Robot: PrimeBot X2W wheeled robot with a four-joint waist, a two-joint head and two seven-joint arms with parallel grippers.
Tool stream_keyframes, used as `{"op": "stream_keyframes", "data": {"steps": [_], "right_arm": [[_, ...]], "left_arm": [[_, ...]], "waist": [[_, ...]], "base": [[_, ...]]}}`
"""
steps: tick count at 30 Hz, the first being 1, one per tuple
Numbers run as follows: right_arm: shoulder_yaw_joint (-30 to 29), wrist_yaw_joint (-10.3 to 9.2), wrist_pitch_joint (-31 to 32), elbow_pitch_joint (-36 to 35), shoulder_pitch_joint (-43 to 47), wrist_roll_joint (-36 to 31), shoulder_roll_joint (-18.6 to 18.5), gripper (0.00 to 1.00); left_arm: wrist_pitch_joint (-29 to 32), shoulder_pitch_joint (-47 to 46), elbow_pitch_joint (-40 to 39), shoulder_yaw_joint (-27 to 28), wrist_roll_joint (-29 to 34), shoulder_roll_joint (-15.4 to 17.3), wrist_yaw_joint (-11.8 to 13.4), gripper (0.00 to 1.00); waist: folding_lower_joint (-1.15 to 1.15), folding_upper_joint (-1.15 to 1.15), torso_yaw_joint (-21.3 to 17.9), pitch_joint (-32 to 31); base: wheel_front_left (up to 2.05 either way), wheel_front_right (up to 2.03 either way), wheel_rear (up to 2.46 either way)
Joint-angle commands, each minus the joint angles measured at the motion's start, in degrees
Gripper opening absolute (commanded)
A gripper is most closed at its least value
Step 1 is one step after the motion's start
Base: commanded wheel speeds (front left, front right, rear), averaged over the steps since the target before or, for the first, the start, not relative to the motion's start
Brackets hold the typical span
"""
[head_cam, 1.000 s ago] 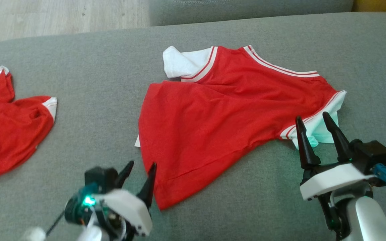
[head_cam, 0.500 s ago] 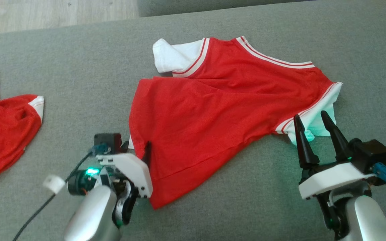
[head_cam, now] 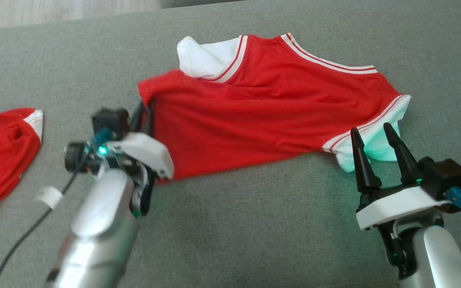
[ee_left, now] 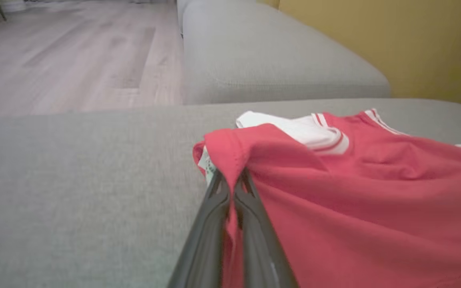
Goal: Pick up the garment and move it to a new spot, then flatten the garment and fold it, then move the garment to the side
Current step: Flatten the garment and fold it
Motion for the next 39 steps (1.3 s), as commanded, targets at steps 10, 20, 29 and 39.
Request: {"op": "stream_keyframes", "data": {"steps": [10, 20, 29, 39], "right_arm": [[0.39, 0.43, -0.78, -1.56, -1.97, 0.62, -0.18, 1.0], [-2.03, 0.43, -0.01, -2.28, -0.19, 0.33, -0.18, 1.0], [-4.99, 0.43, 1.37, -1.64, 3.68, -0.33, -0.18, 1.0], [-4.93, 0.43, 3.27, -1.53, 4.31, -0.8, -0.18, 1.0]], "left_arm": [[-7.59, -3.49, 6.29, 3.36, -1.68, 2.13, -3.23, 1.0], [-15.73, 7.87, -3.67, 7.6, -2.54, 4.79, -6.68, 1.0], [-15.79, 26.74, -21.92, 14.64, 0.91, 6.96, -6.24, 1.0], [-15.22, 31.61, -26.02, 14.54, 1.21, 7.28, -4.91, 1.0]], "waist": [[-0.01, 0.0, -0.51, -1.19], [-0.01, 0.0, -0.58, -5.91], [-0.01, 0.0, -0.61, -10.35], [-0.01, 0.0, -0.25, -11.02]], "base": [[0.0, 0.0, 0.0], [0.0, 0.0, 0.0], [0.0, 0.0, 0.0], [0.0, 0.0, 0.0]]}}
